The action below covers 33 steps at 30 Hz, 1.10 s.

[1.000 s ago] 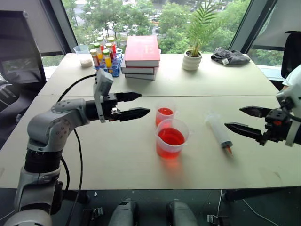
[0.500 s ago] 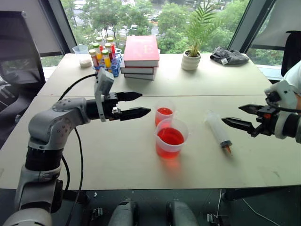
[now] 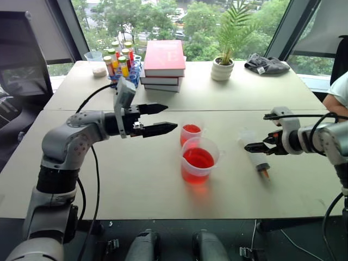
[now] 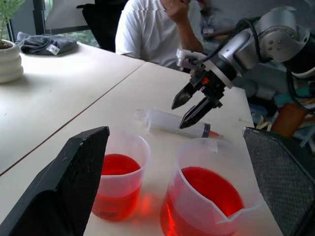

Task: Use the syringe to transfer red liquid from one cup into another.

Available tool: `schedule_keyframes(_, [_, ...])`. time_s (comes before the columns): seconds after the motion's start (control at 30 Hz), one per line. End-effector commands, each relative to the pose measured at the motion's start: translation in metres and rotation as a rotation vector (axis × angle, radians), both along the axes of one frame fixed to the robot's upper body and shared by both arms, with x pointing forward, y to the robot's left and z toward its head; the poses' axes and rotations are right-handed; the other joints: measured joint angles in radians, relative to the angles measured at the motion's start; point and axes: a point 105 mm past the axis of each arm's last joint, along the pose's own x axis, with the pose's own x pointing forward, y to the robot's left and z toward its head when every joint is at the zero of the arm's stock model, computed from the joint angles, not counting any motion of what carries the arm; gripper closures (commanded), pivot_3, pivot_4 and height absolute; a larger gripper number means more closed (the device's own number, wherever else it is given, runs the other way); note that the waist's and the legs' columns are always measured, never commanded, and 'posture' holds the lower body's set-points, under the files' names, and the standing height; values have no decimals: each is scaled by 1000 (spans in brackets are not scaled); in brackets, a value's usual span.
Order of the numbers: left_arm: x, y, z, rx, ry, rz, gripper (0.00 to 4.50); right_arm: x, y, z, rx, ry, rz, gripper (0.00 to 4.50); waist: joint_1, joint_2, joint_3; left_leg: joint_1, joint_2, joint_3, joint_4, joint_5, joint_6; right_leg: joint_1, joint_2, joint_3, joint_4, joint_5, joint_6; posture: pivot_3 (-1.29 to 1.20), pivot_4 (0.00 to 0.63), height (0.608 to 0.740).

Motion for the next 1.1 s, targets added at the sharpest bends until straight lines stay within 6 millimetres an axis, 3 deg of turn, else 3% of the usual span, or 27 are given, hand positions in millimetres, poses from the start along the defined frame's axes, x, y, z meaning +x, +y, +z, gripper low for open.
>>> schedule_keyframes(0.03, [-2, -1, 7, -10, -49, 1, 0, 13, 4, 0, -30, -17, 28, 18, -3, 0, 0, 0, 0, 0, 0, 0, 0, 0, 0, 0, 0, 0, 0, 0, 150, 740])
schedule_keyframes(0.23, [-4, -3, 3, -14, -42, 0, 0, 26, 10, -18, -53, 27, 52, 18, -2, 0, 0, 1, 0, 0, 0, 0, 0, 0, 1, 0, 1, 0, 0, 0, 150, 740])
schedule_keyframes(0.33, [-4, -2, 3, -15, -40, 3, 0, 29, 12, -21, -71, 40, 74, 820, -2, 0, 0, 1, 0, 0, 1, 0, 0, 0, 1, 0, 1, 0, 0, 0, 150, 740])
schedule_keyframes(0.43, [-4, -3, 2, -15, -40, 1, 0, 29, 13, -23, -78, 49, 90, 2299, -2, 0, 0, 1, 0, 0, 1, 0, 0, 0, 1, 0, 1, 0, 0, 0, 150, 740])
schedule_keyframes(0.5, [-3, -3, 1, -13, -40, 0, 0, 28, 15, -23, -81, 53, 101, 3011, -2, 0, 0, 1, 1, 0, 1, 0, 0, 0, 1, 0, 1, 0, 0, 0, 150, 740])
schedule_keyframes(0.63, [-2, -4, 2, -10, -45, -4, 0, 29, 12, -13, -95, 19, 98, 3056, -1, 0, 0, 1, 1, 0, 1, 0, 0, 0, 1, 0, 2, 0, 0, 0, 150, 740])
schedule_keyframes(0.77, [1, -2, 6, -6, -56, -5, 0, 34, 14, 36, -75, -190, 95, 3056, 0, 1, 0, 1, 0, 0, 0, 0, 0, 0, 1, 0, 2, 0, 0, 0, 150, 740])
schedule_keyframes(0.87, [3, -2, 11, -5, -66, -9, 0, 29, 40, 95, 77, -481, 194, 3056, 2, 1, 0, 1, 0, 0, 0, 0, 0, -1, 1, 0, 2, 0, 0, 0, 150, 740])
schedule_keyframes(0.97, [5, -3, 15, -5, -75, -22, 0, 7, 70, 149, 284, -781, 326, 3056, 1, 1, 0, 1, 0, -1, -1, 0, 0, 0, 1, -1, 1, 0, 0, 0, 150, 740])
schedule_keyframes(1.1, [7, -6, 23, -3, -82, -47, 0, -34, 103, 187, 597, -1044, 441, 3056, 1, 0, 0, 1, 1, -2, -1, 0, 0, 0, 2, -1, 2, 0, 0, 0, 150, 740])
